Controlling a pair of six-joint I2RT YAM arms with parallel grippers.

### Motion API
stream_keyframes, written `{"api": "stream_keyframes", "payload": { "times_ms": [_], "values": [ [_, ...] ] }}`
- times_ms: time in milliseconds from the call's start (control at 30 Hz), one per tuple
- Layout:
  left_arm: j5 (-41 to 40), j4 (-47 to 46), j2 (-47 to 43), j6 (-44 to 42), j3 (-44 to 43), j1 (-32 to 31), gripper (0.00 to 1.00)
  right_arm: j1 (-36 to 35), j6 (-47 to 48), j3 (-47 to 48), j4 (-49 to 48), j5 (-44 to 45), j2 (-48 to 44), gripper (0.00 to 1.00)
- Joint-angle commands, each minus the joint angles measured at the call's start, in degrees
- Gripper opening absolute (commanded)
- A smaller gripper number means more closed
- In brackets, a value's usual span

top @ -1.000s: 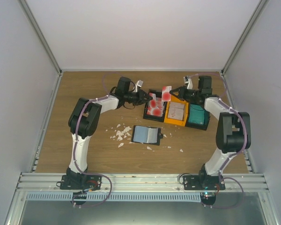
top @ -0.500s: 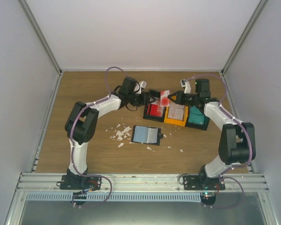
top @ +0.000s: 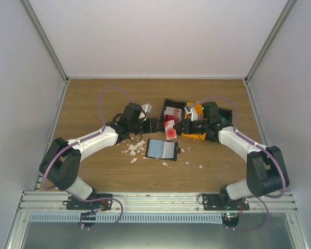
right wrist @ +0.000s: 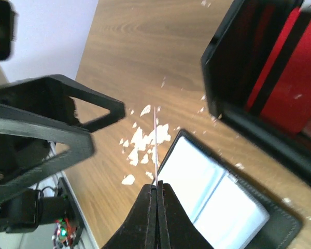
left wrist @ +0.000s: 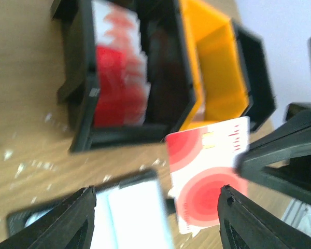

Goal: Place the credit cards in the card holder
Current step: Insert the credit card into the card holder.

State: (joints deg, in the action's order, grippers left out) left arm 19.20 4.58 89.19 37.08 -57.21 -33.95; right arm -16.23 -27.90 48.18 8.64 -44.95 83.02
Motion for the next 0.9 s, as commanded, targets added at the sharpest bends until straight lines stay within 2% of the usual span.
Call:
{"api": "stream_keyframes", "payload": {
  "times_ms": [0, 100, 233, 467, 733, 867],
  "values": [
    [-3.24, -4.37, -4.51, 3.46, 7.73, -2.17, 0.65, -3.65, -3.1, -2.73, -1.95, 1.4, -3.3, 0.0],
    [-3.04, -7.13, -8.19, 4.73, 11.28, -4.01, 0.67, -5.89, -4.0, -3.8, -1.92, 1.92, -4.59, 0.01],
    [-6.15, -5.09, -12.46, 5.05, 14.6, -4.8, 0.69, -7.51, -5.46, -5.35, -2.42, 5.0, -6.44, 0.01],
    [-8.09, -0.67, -16.61, 2.36, 18.72, -4.81, 0.65, -8.81, -11.46, -11.32, -4.11, 12.35, -12.38, 0.0],
    [-7.76, -7.36, -13.98, 4.78, 22.8, -4.81, 0.56, -9.1, -18.16, -14.17, -4.94, 14.46, -12.84, 0.01],
    [-7.74, -8.33, -10.9, 4.8, 23.16, -4.81, 0.49, -9.3, -22.09, -16.39, -9.23, 14.46, -11.41, 0.01]
  ]
}}
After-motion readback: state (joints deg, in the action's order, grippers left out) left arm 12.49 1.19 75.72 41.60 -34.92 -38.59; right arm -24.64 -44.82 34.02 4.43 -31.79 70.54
